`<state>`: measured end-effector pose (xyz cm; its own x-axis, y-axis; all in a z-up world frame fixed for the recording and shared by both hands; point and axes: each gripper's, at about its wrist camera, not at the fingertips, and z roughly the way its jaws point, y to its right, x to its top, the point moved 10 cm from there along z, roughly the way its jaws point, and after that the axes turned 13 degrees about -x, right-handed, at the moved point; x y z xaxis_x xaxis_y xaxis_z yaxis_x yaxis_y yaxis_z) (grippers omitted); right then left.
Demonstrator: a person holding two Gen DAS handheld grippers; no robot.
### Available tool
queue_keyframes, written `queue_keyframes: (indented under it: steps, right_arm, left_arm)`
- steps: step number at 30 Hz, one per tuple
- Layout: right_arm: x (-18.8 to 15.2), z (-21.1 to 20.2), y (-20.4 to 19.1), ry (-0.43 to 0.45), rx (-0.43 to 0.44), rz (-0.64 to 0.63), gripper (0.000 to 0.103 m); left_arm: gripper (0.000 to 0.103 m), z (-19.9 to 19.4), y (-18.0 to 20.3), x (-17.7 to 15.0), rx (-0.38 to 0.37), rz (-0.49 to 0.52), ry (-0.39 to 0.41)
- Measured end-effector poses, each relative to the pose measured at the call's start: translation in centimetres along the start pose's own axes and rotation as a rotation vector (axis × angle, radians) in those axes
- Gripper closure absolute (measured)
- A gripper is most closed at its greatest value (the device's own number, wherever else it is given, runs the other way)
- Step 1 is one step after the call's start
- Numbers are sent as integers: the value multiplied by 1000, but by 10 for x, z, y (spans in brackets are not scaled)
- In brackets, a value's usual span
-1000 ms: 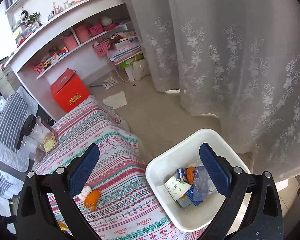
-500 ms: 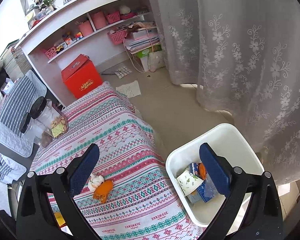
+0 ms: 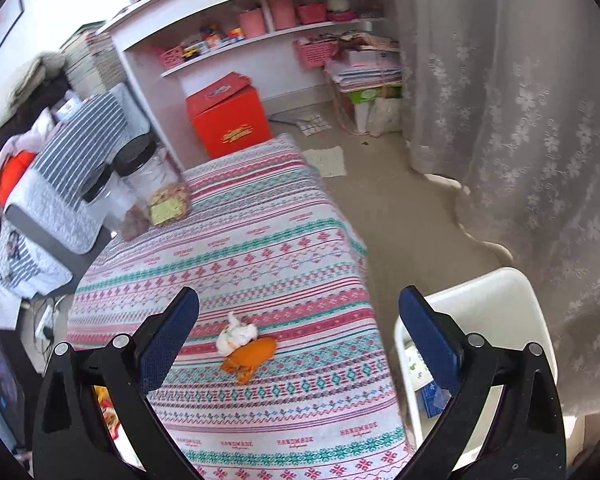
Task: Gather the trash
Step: 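Grasp the yellow packet with the left gripper while the right grasps the red noodle cup, then carry the red noodle cup with the right gripper and drop it in the bin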
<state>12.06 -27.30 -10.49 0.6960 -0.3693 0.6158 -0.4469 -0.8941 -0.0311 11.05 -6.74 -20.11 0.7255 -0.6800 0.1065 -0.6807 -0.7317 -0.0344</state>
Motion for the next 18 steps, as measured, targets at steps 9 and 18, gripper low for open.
queue_keyframes:
  steps: [9,18]
  right_arm:
    - [-79,-44,-153,24,325,-596,7]
    - [-212,-60,-257,-15,382,-1376,7]
  left_arm:
    - [94,-93,-61,2,-218,-472,564]
    - [94,-138,-135,-50,-375,-719,855]
